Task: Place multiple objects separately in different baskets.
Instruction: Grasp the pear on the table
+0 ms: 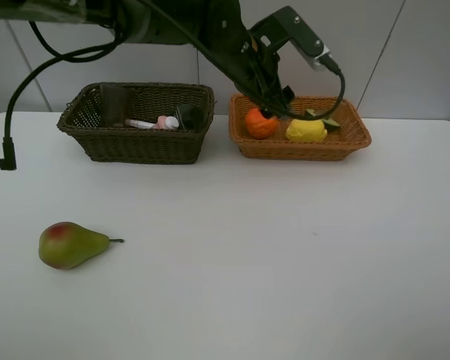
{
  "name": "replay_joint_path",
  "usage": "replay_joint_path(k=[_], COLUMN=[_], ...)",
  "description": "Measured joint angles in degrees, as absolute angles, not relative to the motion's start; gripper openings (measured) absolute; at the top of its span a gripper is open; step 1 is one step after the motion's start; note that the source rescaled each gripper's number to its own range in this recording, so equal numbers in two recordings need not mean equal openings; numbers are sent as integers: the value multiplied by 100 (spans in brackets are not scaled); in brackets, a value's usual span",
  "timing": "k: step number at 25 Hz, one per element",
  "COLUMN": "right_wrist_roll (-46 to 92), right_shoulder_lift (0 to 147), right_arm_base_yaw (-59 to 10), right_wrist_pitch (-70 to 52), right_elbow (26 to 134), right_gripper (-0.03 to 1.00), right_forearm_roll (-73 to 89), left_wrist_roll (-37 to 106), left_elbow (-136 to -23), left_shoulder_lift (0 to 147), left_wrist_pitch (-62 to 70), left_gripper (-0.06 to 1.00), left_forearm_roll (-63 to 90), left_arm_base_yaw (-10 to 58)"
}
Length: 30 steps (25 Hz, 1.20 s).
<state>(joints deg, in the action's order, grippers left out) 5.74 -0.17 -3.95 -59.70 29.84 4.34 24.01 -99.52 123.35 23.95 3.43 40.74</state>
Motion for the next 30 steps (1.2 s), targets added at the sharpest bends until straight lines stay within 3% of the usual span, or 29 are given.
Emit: replay_joint_path(k=[13, 30], right_wrist_roll=[574, 572], right_shoulder_lift=[-17, -17], right_arm_base_yaw=[-395, -395], right_wrist_pitch=[-5970, -5970], right_elbow=[2984, 2984], right_gripper=[100, 100], right_forearm_roll=[434, 441], left_wrist_roll=[1600, 542], left_elbow=[-6954, -4940], left_shoulder_lift=[10024, 8601], left_wrist_pitch=[2422, 3539], left_gripper=[97, 97], left_forearm_roll=[197, 141], left_arm_base_yaw=[3534, 2872])
